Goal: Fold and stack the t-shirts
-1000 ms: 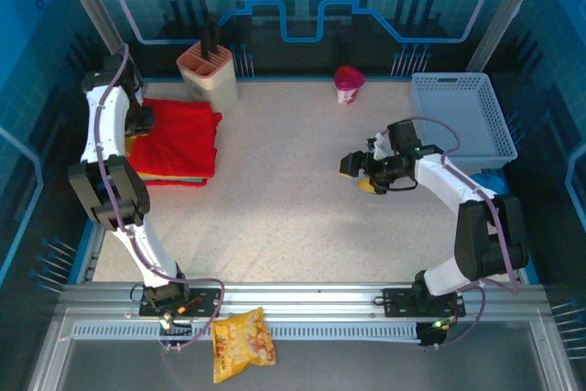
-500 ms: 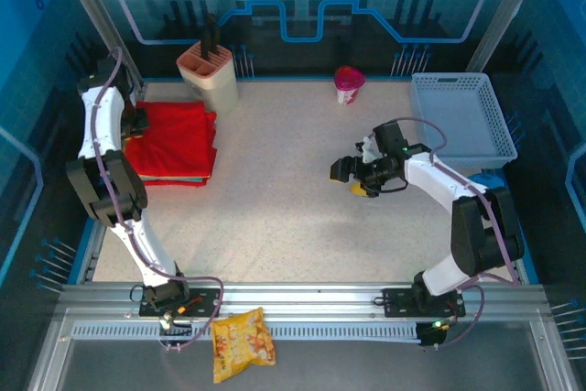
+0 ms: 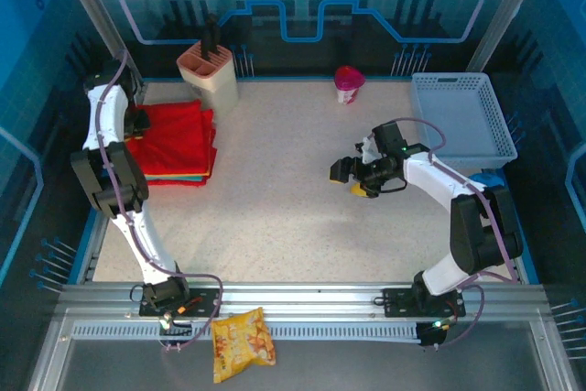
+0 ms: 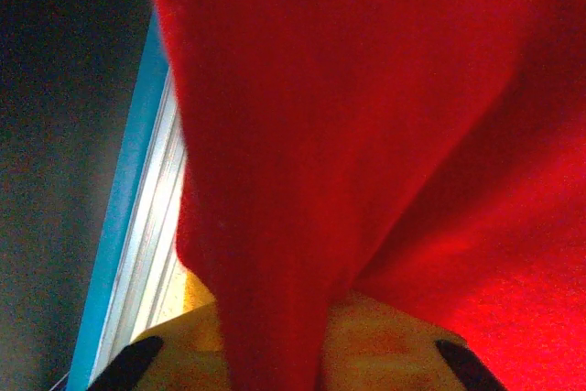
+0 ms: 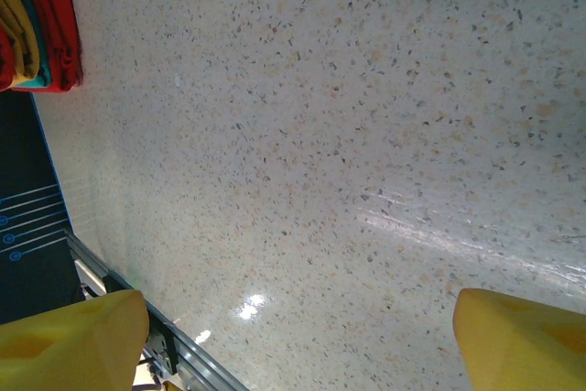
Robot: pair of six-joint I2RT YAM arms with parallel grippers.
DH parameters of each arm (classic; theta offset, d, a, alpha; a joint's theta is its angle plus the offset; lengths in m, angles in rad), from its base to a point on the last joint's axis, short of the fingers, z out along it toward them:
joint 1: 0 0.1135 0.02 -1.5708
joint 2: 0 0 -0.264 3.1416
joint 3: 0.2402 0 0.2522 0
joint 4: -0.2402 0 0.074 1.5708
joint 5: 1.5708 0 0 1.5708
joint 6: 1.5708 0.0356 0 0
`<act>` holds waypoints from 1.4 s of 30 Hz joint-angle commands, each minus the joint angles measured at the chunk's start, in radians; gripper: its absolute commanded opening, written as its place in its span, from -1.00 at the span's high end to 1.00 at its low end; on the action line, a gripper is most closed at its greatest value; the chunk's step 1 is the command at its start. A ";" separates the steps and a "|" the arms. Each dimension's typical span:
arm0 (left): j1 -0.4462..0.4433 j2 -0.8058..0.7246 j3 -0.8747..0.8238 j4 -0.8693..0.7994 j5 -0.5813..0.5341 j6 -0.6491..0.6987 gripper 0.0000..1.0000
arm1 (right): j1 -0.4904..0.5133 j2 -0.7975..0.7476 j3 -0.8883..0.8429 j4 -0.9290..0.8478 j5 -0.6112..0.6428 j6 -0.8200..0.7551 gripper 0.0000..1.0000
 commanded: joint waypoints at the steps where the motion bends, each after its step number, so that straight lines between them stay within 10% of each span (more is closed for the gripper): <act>1: 0.009 0.006 0.037 0.019 -0.081 -0.020 0.34 | 0.009 0.007 0.003 -0.015 -0.006 -0.011 -0.74; 7: 0.010 -0.001 0.086 -0.001 -0.128 -0.062 -0.55 | 0.009 0.001 0.002 -0.013 -0.010 -0.013 -0.74; 10: 0.005 0.009 0.161 -0.048 -0.109 -0.089 -0.69 | 0.009 -0.025 -0.010 0.001 -0.001 -0.004 -0.74; 17: -0.094 -0.053 0.245 -0.129 -0.095 -0.118 -0.78 | 0.007 -0.080 -0.038 0.000 0.035 -0.018 -0.77; 27: -0.122 -0.309 -0.244 0.197 0.235 -0.213 -0.79 | -0.006 -0.170 -0.092 0.029 0.073 -0.044 -0.84; 42: 0.062 -0.351 -0.527 0.362 0.434 -0.261 -0.78 | -0.041 -0.184 -0.190 0.079 0.031 -0.056 -0.84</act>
